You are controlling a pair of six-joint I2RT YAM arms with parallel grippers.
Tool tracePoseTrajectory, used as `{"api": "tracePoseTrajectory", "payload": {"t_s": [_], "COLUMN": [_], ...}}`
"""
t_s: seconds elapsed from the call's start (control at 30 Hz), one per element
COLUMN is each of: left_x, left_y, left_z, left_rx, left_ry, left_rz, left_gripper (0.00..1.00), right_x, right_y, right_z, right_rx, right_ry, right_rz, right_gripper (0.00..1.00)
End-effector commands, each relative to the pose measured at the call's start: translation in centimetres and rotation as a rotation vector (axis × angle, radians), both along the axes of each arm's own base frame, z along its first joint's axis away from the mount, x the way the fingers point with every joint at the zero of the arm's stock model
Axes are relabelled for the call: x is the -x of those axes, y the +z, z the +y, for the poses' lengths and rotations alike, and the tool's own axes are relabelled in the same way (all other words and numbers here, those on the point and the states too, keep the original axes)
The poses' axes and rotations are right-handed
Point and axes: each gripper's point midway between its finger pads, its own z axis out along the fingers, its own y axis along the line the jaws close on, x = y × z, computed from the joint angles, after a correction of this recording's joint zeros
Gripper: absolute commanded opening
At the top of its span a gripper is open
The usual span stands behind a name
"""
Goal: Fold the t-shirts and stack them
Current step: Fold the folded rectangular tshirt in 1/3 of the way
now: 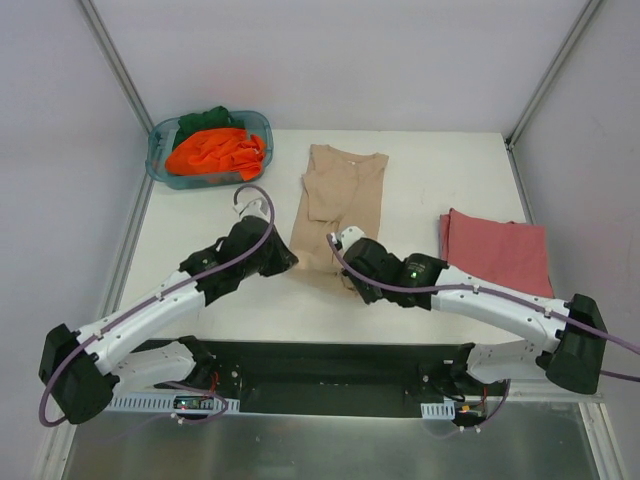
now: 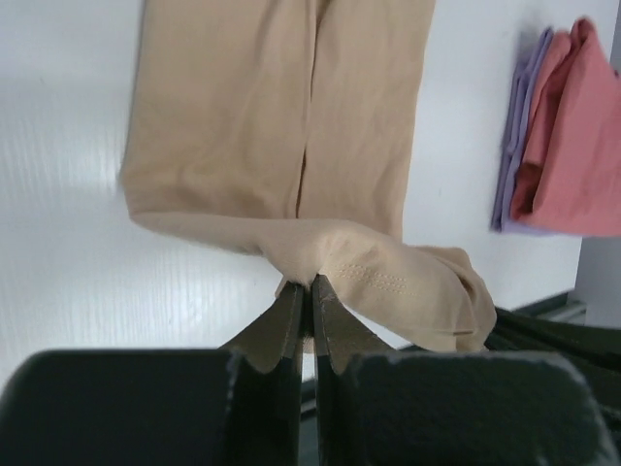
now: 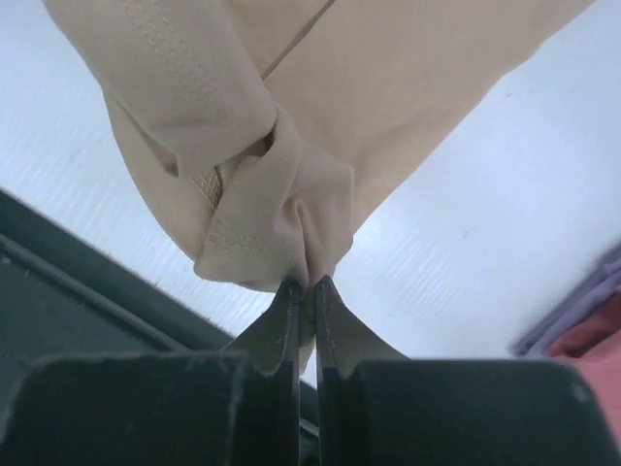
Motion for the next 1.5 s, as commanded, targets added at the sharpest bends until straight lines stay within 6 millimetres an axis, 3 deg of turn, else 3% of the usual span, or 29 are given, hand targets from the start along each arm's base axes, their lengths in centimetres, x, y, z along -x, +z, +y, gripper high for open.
{"api": "tracePoseTrajectory", "payload": {"t_s": [0.0, 0.13, 0.33, 0.63, 1.23, 1.27, 1.33, 1.47], "left_x": [-5.2, -8.3, -12.1, -15.9, -20.3, -20.5, -20.8, -21.1], "left_y": [1.8, 2.2, 1.9, 0.7, -5.3, -5.4, -5.7, -5.3], "left_z": [0.2, -1.1, -1.0, -1.5, -0.6, -0.6, -0.6, -1.1], "left_rx": [-0.043, -0.033, -0.053, -0.051, -0.082, -0.081, -0.082, -0.073], "left_ry": [0.021, -0.012, 0.001, -0.025, 0.004, 0.006, -0.001, -0.042], "left_rz": [-0.085, -0.093, -0.086, -0.048, 0.081, 0.083, 0.088, 0.073], "left_gripper": [0.0, 0.0, 0.0, 0.0, 0.0, 0.04, 0.1, 0.33], "right_x": [-4.4, -6.9, -10.4, -15.6, -21.9, -22.2, -22.8, -24.6], "right_y": [2.9, 3.1, 2.9, 1.3, -3.7, -4.0, -4.2, -3.4], "right_z": [-0.2, -0.5, -0.7, -0.8, -0.4, -0.4, -0.6, -1.9], "right_rx": [0.037, 0.062, 0.12, 0.211, 0.291, 0.299, 0.312, 0.351], "right_ry": [0.008, 0.017, 0.069, 0.099, 0.15, 0.147, 0.126, 0.041], "right_rz": [-0.118, -0.111, -0.094, -0.072, -0.095, -0.096, -0.101, -0.14], "right_gripper": [0.01, 0.01, 0.01, 0.01, 0.07, 0.08, 0.15, 0.58]}}
